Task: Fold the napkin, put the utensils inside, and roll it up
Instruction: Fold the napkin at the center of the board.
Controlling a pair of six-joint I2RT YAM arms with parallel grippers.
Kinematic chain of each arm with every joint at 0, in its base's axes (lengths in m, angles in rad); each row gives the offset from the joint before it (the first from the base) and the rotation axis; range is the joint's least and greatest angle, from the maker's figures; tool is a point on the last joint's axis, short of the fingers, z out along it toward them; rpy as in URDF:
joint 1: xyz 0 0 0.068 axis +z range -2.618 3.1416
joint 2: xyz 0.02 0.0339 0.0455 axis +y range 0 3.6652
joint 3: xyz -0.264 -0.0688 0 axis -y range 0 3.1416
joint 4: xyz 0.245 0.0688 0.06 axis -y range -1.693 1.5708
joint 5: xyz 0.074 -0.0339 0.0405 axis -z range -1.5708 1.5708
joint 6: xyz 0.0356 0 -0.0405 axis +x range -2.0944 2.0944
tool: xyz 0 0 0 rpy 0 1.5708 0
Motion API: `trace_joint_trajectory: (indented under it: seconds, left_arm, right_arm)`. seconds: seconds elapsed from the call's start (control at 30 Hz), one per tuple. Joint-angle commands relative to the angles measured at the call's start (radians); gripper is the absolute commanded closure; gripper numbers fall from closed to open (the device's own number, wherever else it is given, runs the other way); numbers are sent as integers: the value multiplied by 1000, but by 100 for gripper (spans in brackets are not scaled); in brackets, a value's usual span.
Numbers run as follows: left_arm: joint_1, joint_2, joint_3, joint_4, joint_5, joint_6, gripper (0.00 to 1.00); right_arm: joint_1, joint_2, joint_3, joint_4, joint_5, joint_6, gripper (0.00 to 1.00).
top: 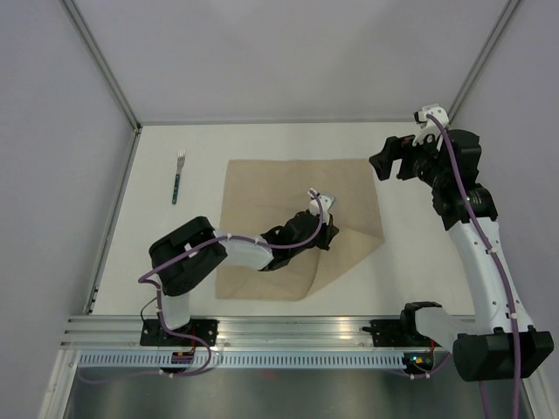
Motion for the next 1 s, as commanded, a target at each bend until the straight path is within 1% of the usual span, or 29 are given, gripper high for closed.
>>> trace_joint_trajectory:
  seconds: [0.0,0.27,0.4,0.7,0.87,0.97]
  left_arm:
    - [60,-61,-13,50,34,-44,98]
    - [206,-113,-33,24,92,-57,98]
    - [304,-133,-41,9,121,-64,98]
    - [493,-138,-23,-16,190,-81,98]
    - [582,-125,8,-42,226,-89,98]
    - [608,-124,19,-55,233,-92,98]
  right_arm:
    - [1,16,29,6,-5,2,2]
    - [-1,65,41,22,-17,-2,2]
    - [1,96,60,28,-31,5,2]
    - [-1,140,89,28,-43,-5,2]
    - [-1,160,87,31,-56,-8,2]
    - [-1,169,84,37,-63,-8,2]
